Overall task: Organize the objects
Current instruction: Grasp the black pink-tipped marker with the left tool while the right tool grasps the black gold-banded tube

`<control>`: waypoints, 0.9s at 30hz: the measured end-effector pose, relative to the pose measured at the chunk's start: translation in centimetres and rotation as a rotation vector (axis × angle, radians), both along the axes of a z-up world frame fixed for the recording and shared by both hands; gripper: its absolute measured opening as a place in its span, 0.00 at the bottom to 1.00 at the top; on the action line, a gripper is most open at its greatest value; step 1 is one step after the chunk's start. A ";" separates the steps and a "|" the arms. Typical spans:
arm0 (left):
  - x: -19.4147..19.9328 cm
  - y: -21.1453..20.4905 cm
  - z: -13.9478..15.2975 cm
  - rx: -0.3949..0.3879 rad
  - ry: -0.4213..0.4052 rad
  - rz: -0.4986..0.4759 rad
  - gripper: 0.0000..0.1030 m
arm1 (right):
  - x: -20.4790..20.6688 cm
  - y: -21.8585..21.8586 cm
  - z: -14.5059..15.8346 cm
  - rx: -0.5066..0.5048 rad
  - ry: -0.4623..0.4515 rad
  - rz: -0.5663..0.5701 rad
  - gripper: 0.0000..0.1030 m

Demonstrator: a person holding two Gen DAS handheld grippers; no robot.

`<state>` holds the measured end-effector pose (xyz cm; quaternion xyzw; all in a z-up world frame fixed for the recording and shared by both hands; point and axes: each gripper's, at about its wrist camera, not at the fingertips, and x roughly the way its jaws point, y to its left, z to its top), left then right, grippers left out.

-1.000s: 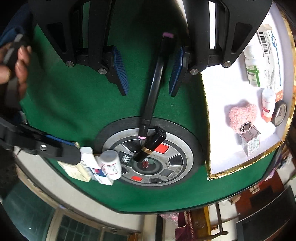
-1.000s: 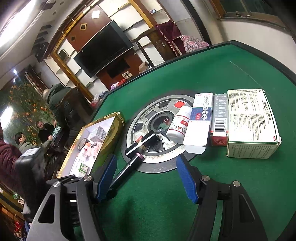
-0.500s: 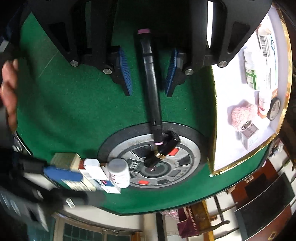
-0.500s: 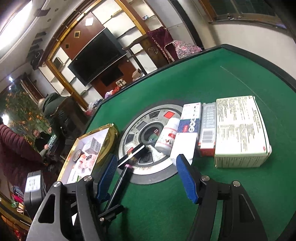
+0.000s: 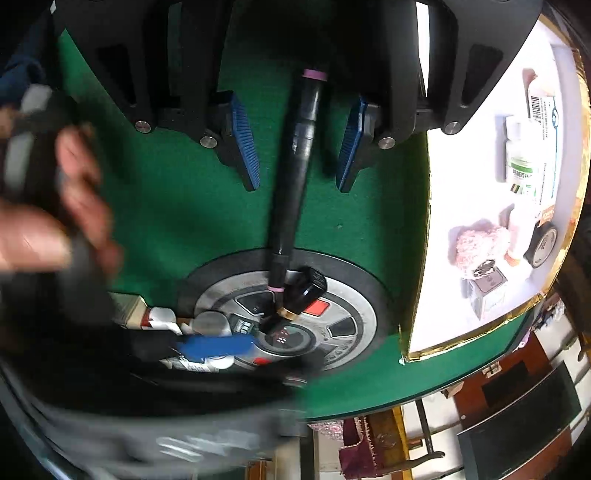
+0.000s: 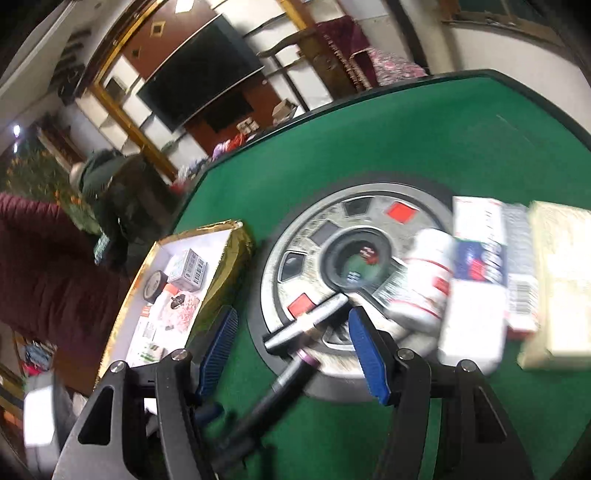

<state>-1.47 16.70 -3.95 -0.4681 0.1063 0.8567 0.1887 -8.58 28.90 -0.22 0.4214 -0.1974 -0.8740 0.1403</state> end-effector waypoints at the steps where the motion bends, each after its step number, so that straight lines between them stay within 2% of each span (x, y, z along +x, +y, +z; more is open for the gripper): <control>1: 0.1 0.1 -0.1 -0.014 0.004 -0.001 0.40 | -0.6 -0.4 -0.1 0.007 0.006 0.017 0.61; 4: 0.3 -0.2 0.2 -0.009 0.003 0.005 0.40 | -2.3 -1.4 0.2 0.025 0.049 0.056 0.61; 8: 0.5 -0.5 0.3 -0.005 0.003 0.012 0.40 | -4.1 -2.3 -1.1 0.071 0.013 0.117 0.59; 10: 0.6 -0.4 0.3 -0.011 0.006 0.013 0.40 | -3.8 -2.7 -1.3 0.117 0.012 0.154 0.59; 13: 0.7 -0.4 0.3 -0.013 0.005 0.012 0.40 | -2.9 -2.7 -1.5 0.134 -0.039 0.206 0.59; 15: 0.6 -0.5 0.3 0.000 0.000 0.016 0.40 | -1.6 -3.4 -2.0 0.217 -0.086 0.287 0.59; 18: 0.6 -0.8 0.4 0.005 -0.001 0.023 0.40 | 0.4 -3.2 -2.4 0.301 -0.103 0.318 0.53; 20: 0.7 -0.6 0.4 -0.002 0.004 0.023 0.40 | 1.1 -2.4 -2.1 0.317 -0.091 0.301 0.50; 23: 0.8 -0.3 0.1 -0.023 0.020 0.023 0.40 | 0.8 -0.8 -2.1 0.275 -0.056 0.197 0.35; 27: -0.2 -0.5 -0.1 -0.024 0.028 0.039 0.40 | 0.3 -0.6 -2.8 0.220 -0.080 0.131 0.31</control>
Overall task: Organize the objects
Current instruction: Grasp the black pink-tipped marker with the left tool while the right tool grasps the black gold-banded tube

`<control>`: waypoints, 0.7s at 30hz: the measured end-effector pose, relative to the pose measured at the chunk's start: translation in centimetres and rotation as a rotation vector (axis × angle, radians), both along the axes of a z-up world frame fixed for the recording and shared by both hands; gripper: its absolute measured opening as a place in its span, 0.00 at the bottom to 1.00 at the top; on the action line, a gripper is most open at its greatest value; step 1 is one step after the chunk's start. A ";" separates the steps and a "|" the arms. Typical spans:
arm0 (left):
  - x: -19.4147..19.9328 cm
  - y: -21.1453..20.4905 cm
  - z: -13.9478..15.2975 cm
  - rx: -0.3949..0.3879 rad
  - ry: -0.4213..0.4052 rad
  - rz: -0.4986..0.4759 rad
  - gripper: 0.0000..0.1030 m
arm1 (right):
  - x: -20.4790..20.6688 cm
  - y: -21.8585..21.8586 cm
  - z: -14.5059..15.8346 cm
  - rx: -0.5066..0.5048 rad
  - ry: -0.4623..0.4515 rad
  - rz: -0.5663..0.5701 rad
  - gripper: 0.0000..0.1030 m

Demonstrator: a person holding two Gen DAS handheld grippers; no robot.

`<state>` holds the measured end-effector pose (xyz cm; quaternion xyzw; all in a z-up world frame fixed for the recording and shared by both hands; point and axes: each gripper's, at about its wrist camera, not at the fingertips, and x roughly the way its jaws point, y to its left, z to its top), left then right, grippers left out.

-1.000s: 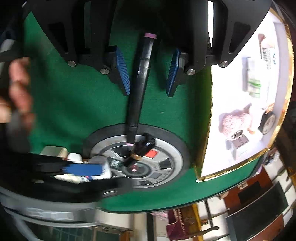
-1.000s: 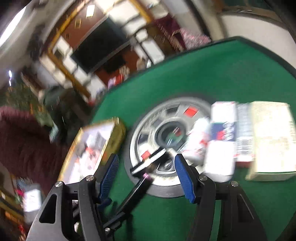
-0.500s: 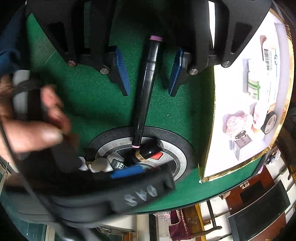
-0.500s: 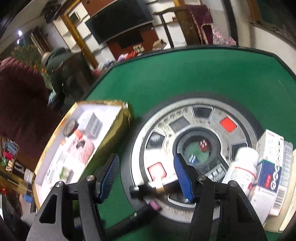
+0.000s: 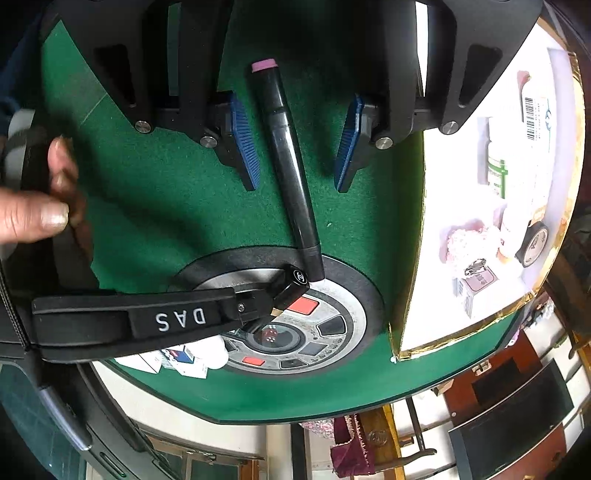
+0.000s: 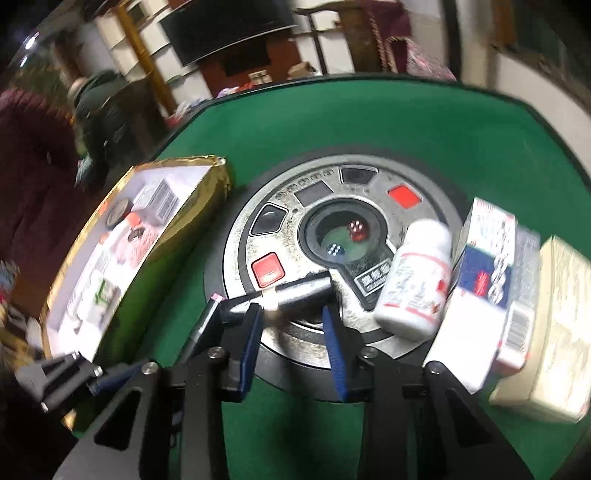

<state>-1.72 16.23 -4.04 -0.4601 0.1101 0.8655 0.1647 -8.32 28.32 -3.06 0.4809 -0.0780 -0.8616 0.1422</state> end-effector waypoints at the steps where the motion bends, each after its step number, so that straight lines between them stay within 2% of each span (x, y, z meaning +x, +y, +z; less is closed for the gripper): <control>1: -0.1 0.1 -0.1 -0.006 0.009 0.005 0.42 | -0.1 0.0 0.1 -0.010 0.002 -0.016 0.31; 3: 0.0 0.5 -0.2 -0.011 0.027 0.005 0.48 | -0.5 -0.2 0.4 -0.012 0.010 -0.030 0.31; 5: 0.2 1.0 -0.4 -0.027 0.029 -0.014 0.50 | -1.2 -0.1 -0.1 -0.044 0.017 -0.052 0.32; 8: 0.4 0.7 -0.3 -0.012 0.024 -0.005 0.50 | -2.2 -0.9 -0.2 -0.079 0.060 -0.031 0.32; 10: 0.2 0.2 -0.1 0.015 0.014 0.003 0.50 | -2.6 -1.1 0.0 -0.082 0.044 -0.061 0.32; 13: 0.1 -0.1 0.1 0.033 0.005 0.007 0.50 | -2.7 -1.0 0.7 -0.139 0.056 -0.074 0.32; 16: 0.3 0.1 0.0 0.022 0.009 0.003 0.50 | -3.0 -1.0 2.0 -0.086 0.118 -0.092 0.32; 20: 0.4 0.3 0.0 0.006 0.019 -0.001 0.50 | -5.1 -1.0 1.1 -0.169 0.095 -0.064 0.33; 21: 0.4 0.3 0.0 0.010 0.020 0.001 0.50 | -5.4 -1.3 0.8 -0.164 0.099 -0.047 0.33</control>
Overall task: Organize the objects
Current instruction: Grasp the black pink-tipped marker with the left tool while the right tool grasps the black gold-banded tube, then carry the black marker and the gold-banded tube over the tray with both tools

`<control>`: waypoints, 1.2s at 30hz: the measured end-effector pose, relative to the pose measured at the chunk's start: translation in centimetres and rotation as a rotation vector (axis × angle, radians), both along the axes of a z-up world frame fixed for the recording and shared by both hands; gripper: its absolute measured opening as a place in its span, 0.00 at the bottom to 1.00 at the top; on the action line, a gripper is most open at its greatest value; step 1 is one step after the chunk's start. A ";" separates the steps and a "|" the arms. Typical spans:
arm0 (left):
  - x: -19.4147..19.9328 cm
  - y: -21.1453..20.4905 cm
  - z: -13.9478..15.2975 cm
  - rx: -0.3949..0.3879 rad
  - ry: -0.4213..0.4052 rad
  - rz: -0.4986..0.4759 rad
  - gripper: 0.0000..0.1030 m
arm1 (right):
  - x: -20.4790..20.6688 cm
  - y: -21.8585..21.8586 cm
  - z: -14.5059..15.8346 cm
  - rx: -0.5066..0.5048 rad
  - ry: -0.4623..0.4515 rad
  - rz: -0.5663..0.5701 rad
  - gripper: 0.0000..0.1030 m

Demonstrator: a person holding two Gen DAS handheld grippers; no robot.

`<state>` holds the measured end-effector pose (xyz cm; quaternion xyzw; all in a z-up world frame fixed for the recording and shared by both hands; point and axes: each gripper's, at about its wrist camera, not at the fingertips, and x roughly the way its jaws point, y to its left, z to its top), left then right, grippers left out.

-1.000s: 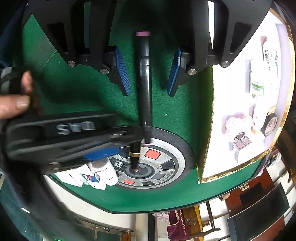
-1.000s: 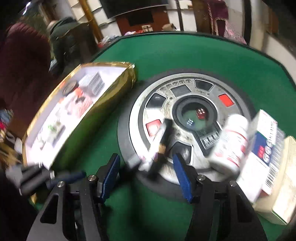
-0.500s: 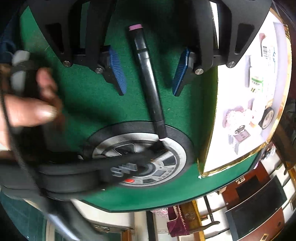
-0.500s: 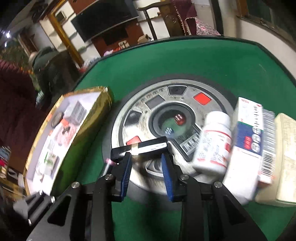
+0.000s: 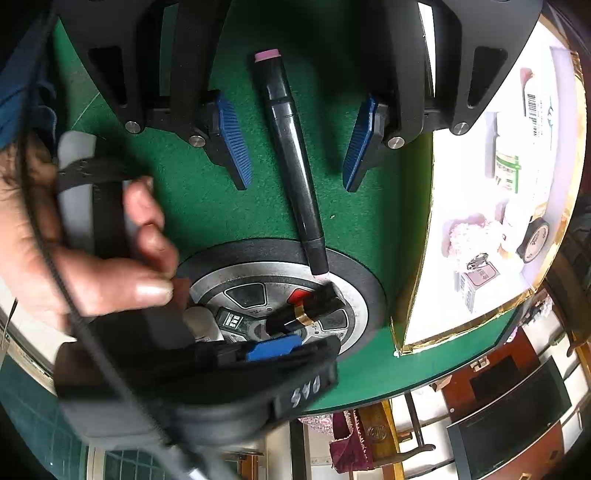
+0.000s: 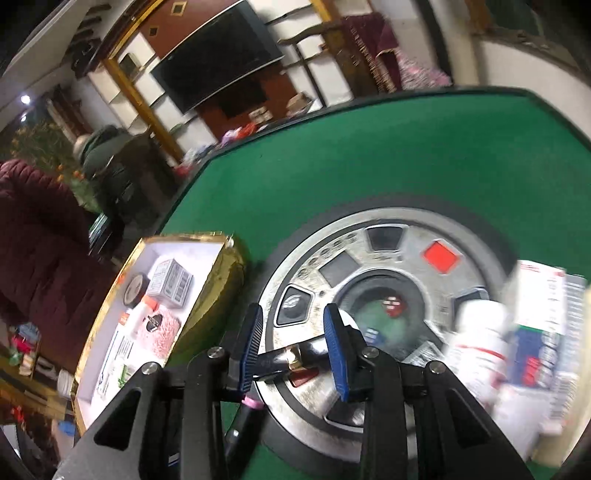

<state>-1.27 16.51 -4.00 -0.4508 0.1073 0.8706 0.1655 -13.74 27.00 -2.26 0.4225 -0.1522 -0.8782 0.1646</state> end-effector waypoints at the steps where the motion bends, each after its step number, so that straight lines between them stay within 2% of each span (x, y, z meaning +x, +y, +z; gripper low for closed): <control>1: 0.0 0.0 0.0 0.003 0.000 0.001 0.50 | -0.2 -0.4 -0.2 0.021 0.003 0.011 0.33; 3: 0.0 -0.1 0.1 0.003 0.000 0.001 0.50 | -0.3 -0.9 -0.5 0.068 -0.022 0.040 0.33; 7: -0.1 0.0 0.1 0.002 0.004 0.005 0.50 | 1.1 -0.9 -0.5 0.097 -0.097 0.079 0.35; 11: 0.3 0.2 -0.1 -0.020 0.022 0.002 0.50 | 1.7 -1.4 -0.5 0.183 -0.056 0.074 0.33; 12: 0.4 0.3 -0.2 -0.026 0.030 0.001 0.50 | 1.7 -1.5 -0.6 0.183 -0.048 0.073 0.25; 14: 0.4 0.4 -0.4 -0.033 0.048 -0.002 0.49 | 1.7 -2.3 -0.8 0.215 -0.032 0.100 0.17; 15: 0.7 0.7 -0.5 -0.041 0.069 -0.012 0.42 | 1.9 -2.8 -0.8 0.262 -0.010 0.105 0.16; 16: 0.8 0.7 -0.5 -0.041 0.074 -0.017 0.31 | 2.1 -3.3 -0.8 0.296 0.004 0.106 0.16; 18: 0.6 0.3 -0.4 -0.062 0.090 0.011 0.14 | 2.6 -4.1 -0.9 0.379 0.031 0.115 0.16; 20: 0.0 -0.9 0.2 0.020 0.056 0.019 0.13 | 3.2 -4.3 -1.0 0.413 0.045 0.099 0.16; 22: -0.5 -2.2 0.8 0.120 0.009 0.033 0.13 | 3.8 -3.8 -0.8 0.387 0.051 0.079 0.16; 25: -0.6 -3.1 1.5 0.192 -0.014 0.027 0.13 | 5.0 -2.3 0.2 0.316 0.066 0.037 0.16; 31: -0.6 -3.7 2.6 0.261 -0.013 0.008 0.13 | 5.6 -0.3 1.7 0.193 0.079 -0.009 0.16; 33: -0.5 -4.1 3.6 0.292 0.008 0.003 0.13 | 5.9 -0.2 1.9 0.184 0.080 -0.015 0.16; 36: 0.0 -4.3 4.3 0.295 0.038 -0.001 0.13 | 6.1 -0.1 2.3 0.172 0.087 -0.016 0.16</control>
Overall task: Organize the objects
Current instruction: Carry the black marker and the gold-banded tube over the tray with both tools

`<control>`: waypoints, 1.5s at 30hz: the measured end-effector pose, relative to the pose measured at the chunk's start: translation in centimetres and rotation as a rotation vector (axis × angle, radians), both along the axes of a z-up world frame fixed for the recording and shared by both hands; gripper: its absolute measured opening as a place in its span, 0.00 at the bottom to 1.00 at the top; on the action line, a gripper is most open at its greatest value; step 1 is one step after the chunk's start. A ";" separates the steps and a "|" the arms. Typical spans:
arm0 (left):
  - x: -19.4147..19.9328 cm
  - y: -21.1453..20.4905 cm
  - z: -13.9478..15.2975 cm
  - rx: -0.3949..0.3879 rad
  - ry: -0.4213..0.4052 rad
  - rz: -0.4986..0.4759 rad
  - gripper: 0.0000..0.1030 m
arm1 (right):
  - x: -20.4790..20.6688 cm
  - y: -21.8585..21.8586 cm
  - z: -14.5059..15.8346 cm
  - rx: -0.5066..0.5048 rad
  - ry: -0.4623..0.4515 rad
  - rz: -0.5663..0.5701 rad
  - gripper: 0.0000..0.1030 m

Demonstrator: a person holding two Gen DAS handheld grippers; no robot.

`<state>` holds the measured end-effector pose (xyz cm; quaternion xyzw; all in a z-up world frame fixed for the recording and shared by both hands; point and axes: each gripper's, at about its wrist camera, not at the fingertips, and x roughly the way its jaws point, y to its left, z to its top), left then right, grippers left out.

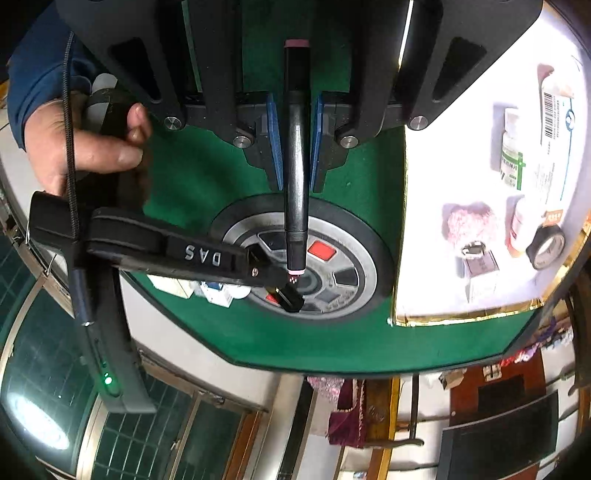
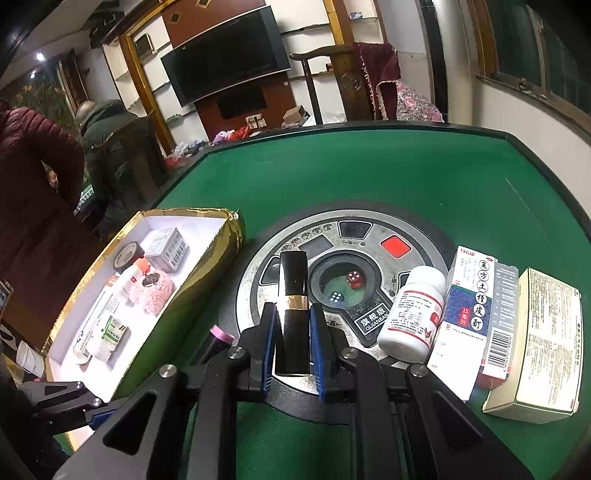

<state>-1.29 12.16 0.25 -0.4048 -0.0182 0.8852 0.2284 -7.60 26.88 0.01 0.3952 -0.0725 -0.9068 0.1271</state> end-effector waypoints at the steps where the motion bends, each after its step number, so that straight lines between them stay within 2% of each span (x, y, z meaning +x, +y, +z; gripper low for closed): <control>1: 0.2 0.2 0.1 -0.006 0.003 0.004 0.13 | 0.0 0.0 0.0 -0.001 0.001 0.002 0.16; 9: 0.6 1.5 -0.2 -0.037 0.010 -0.012 0.13 | 0.2 -0.6 -0.2 -0.003 -0.003 0.022 0.16; 24: 0.5 -0.5 1.1 0.012 0.031 0.012 0.13 | 0.6 -1.5 -0.2 -0.041 0.006 0.033 0.16; 32: 0.6 -3.2 2.5 0.041 0.060 0.056 0.13 | 1.1 -1.8 0.4 -0.078 0.015 0.043 0.16; 45: 0.1 -9.9 3.2 0.024 0.090 0.183 0.13 | 3.2 -5.3 1.9 -0.148 0.048 0.137 0.16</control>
